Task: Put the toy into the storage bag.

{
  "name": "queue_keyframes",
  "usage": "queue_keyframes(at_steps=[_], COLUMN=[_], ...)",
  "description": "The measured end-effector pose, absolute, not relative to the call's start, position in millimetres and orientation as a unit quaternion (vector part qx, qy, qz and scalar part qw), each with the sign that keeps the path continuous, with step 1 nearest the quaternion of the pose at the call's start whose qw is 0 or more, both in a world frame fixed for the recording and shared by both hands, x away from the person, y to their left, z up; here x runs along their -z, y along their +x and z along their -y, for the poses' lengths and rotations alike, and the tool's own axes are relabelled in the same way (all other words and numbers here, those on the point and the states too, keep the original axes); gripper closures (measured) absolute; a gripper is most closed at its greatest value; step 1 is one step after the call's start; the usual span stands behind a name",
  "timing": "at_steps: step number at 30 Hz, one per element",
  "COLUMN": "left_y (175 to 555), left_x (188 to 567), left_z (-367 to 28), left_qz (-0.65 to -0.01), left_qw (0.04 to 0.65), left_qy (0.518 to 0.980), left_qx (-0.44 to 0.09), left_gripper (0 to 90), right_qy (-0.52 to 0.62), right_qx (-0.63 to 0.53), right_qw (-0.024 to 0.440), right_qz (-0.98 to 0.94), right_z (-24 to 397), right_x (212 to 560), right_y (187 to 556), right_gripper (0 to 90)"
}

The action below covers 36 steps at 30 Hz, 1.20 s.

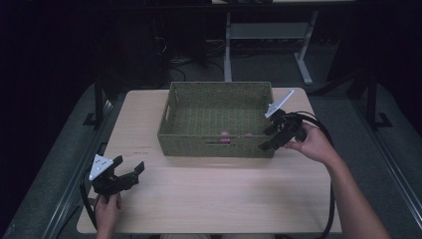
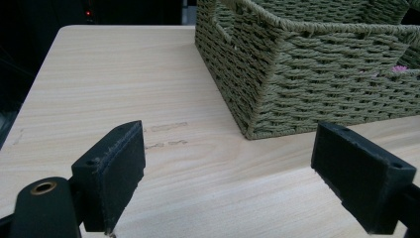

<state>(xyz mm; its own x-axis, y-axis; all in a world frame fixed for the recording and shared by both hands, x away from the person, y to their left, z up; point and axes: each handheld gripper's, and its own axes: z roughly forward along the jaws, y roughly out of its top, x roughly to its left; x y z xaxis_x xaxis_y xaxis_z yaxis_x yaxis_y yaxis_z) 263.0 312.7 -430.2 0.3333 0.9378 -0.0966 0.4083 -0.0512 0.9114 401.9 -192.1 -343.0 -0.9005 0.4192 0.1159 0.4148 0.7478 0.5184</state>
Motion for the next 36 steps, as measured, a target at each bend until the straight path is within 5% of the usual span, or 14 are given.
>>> queue_keyframes(at_steps=[16, 36], left_y=[263.1, 263.1], left_x=[430.4, 430.7], left_z=[-311.6, -310.6], left_qz=[-0.503, -0.502], left_qw=[0.469, 0.468], left_qy=[0.669, 0.671], left_qx=[-0.281, -0.281], left_gripper=[13.0, 13.0], right_qy=[0.222, 0.251], right_qx=[-0.299, -0.307], right_qw=[0.029, 0.032], right_qz=[-0.928, -0.917], right_z=[212.7, 236.6], right_x=[332.3, 371.4], right_y=[373.3, 328.7], right_gripper=[29.4, 29.9])
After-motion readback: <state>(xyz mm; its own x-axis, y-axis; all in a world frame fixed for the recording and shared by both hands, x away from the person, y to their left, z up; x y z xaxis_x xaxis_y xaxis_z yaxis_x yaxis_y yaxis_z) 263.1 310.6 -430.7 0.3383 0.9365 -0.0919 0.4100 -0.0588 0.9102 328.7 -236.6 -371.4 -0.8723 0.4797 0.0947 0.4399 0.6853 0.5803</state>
